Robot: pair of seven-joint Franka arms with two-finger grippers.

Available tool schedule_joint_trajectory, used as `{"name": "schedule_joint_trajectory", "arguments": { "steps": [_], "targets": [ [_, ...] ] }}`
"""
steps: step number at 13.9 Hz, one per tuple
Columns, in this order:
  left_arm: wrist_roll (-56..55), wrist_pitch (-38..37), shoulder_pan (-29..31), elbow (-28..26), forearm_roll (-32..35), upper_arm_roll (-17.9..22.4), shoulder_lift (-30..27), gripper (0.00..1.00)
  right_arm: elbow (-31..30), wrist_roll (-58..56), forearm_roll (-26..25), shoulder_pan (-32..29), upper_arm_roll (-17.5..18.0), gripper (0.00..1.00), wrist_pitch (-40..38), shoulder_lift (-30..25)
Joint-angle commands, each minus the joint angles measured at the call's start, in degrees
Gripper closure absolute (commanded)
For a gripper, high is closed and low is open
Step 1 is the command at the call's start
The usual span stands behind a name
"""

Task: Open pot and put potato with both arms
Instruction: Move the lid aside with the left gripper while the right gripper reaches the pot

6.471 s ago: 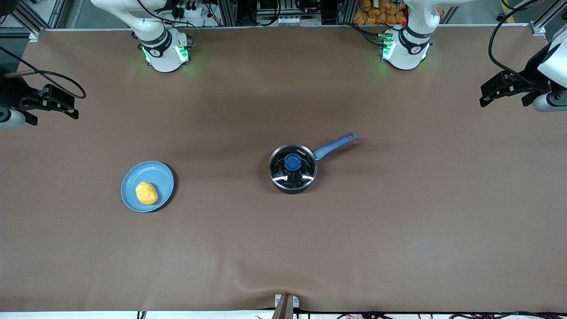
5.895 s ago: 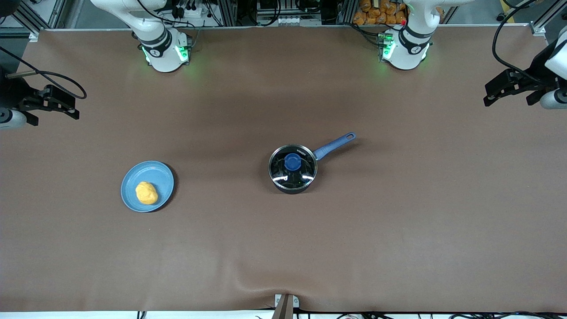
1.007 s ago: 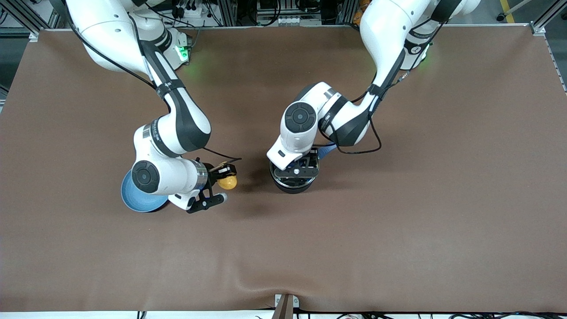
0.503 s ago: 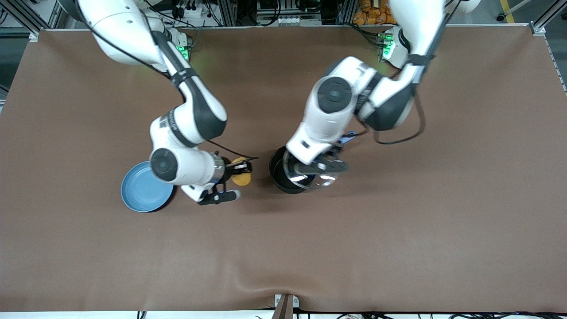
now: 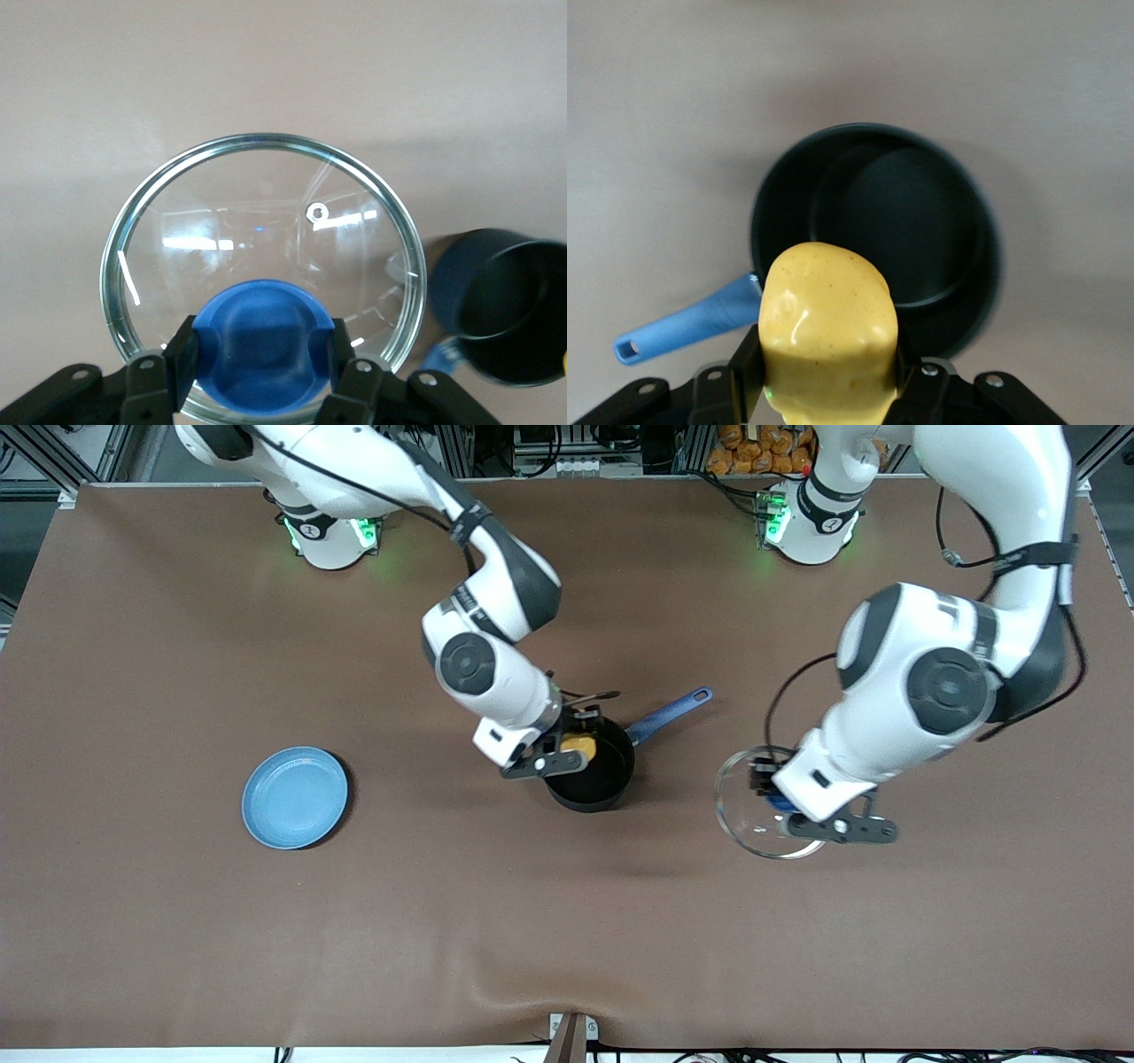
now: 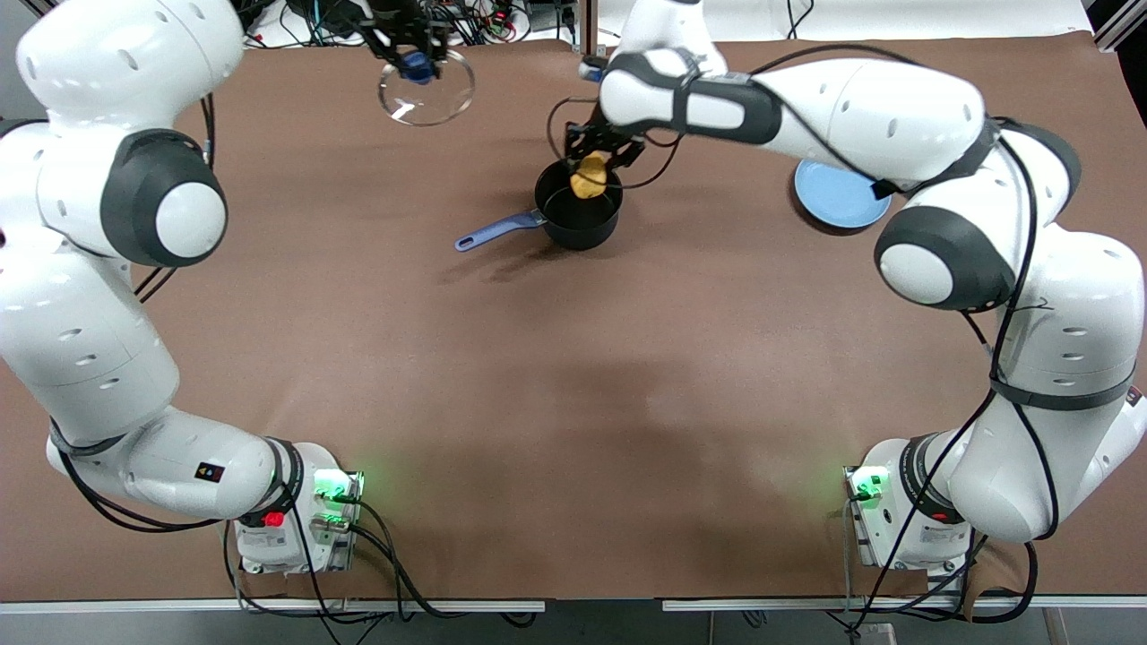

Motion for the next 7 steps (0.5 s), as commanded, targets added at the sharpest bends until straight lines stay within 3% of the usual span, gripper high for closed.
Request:
{"name": "schedule_joint_trajectory", "arguments": {
  "steps": [1, 3, 7],
  "targets": [
    [7.13, -0.23, 4.33, -3.27, -0.03, -0.67, -1.96, 1.0, -0.59, 6.05, -7.0, 3.09, -0.81, 1.0, 5.29, 2.05],
    [11.27, 1.16, 7.66, -5.11, -0.03, -0.76, -1.61, 1.0, -0.59, 10.01, -11.58, 4.24, -0.81, 1.0, 6.97, 3.72],
    [19.45, 10.91, 11.98, -12.75, -0.02, -0.84, -1.43, 1.0, -0.59, 11.87, -15.72, 4.86, -0.81, 1.0, 11.09, 6.35]
  ]
}}
